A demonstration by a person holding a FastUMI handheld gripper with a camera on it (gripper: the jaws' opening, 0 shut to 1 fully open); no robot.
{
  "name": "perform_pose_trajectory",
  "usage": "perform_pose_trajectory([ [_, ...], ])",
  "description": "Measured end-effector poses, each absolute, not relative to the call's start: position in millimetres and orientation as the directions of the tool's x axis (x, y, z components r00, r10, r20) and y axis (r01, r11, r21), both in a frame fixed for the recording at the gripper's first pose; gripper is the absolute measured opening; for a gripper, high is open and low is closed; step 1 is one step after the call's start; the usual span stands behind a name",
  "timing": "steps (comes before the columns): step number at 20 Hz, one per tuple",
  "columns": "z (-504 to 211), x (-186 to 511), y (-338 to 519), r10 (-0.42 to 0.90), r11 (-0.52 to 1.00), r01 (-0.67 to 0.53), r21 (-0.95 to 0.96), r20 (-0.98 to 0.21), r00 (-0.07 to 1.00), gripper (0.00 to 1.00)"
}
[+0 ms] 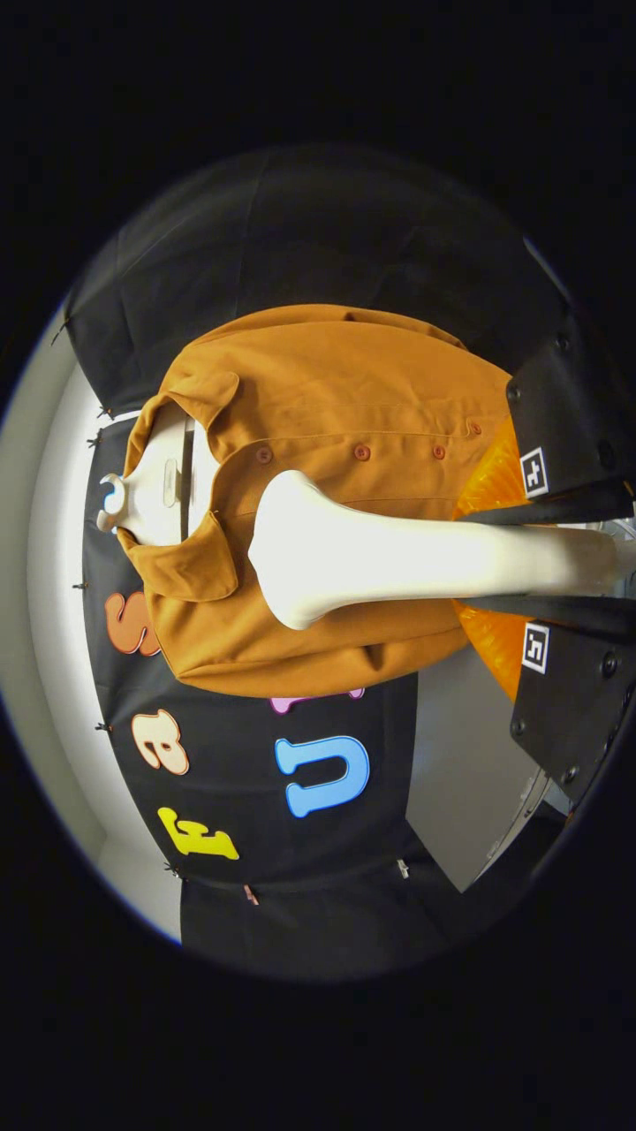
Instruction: Iron the clothes twice with a garment steamer, once on the left side and once on the right side.
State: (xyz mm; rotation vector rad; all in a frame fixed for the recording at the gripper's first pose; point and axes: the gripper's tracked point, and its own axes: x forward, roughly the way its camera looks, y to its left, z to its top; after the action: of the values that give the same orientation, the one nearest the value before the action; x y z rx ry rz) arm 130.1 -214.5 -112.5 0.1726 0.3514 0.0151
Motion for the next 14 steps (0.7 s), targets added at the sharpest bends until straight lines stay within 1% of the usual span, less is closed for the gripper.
perform_pose_trajectory([
  [6,-146.6,145.0,-216.5,0.087,0.981,-0.011,0.192,-0.394,0.915,0.37],
  [14,-205.5,131.9,-215.0,0.113,0.985,-0.033,0.168,-0.492,0.863,0.37],
])
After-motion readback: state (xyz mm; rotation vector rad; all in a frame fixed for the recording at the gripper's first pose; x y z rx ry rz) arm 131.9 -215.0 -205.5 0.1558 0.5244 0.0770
